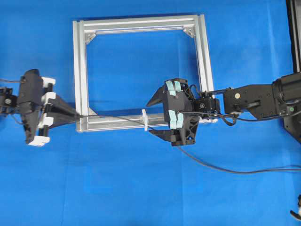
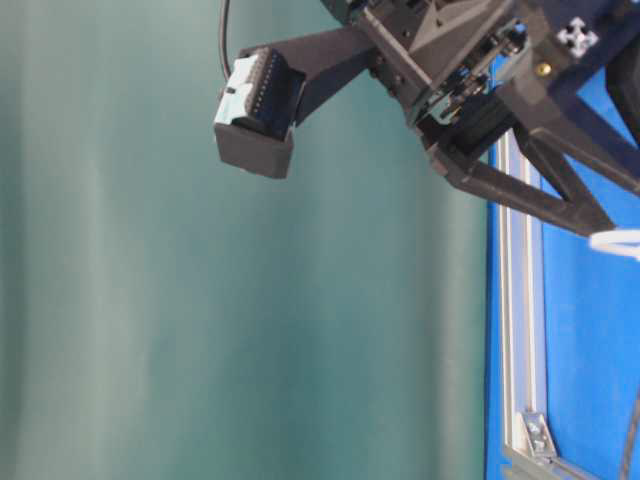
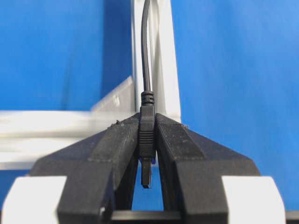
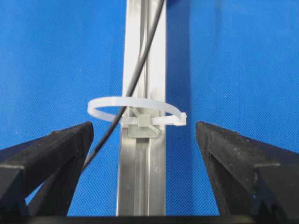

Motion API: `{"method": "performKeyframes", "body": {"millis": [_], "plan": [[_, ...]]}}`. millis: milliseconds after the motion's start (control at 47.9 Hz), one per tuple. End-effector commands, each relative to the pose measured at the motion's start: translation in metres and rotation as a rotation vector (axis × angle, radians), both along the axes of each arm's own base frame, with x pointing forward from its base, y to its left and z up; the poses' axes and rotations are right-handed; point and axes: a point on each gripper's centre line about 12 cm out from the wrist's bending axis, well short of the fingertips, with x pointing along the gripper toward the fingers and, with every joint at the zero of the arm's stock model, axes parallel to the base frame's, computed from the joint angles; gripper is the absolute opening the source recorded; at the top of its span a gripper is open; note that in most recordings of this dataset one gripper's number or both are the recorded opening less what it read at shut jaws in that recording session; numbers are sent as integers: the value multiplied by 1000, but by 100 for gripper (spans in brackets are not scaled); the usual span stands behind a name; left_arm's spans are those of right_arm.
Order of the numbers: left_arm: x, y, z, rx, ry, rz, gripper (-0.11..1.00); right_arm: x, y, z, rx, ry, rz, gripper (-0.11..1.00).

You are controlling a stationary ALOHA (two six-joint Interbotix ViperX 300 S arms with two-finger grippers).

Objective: Insert the wire through the string loop located in the center.
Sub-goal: 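Open the right gripper and pull the cable leftward with the left gripper, then draw the cable further left through the loop with the left gripper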

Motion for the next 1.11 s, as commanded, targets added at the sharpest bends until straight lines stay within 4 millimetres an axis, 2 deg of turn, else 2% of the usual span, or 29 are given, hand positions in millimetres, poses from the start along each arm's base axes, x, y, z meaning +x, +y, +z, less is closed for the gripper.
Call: {"method": "performKeyframes", "body": {"millis": [0,355,877,940,1086], "plan": [[-5,-4,4,-1,-18,-24,8,3,1,11,-1,-32,4,94],[-3,-6,-2,20,46,-41,8,3,1,10,-1,-31,5,94],[0,-3,0,10,39,-18,9,4,3,12,-1,-29,10,94],[1,-1,0,5,36,-8,19,4,3,12,-1,-28,10,94],[1,-1,1,4,32,-5,61,3,3,11,-1,-23,10,94]]}}
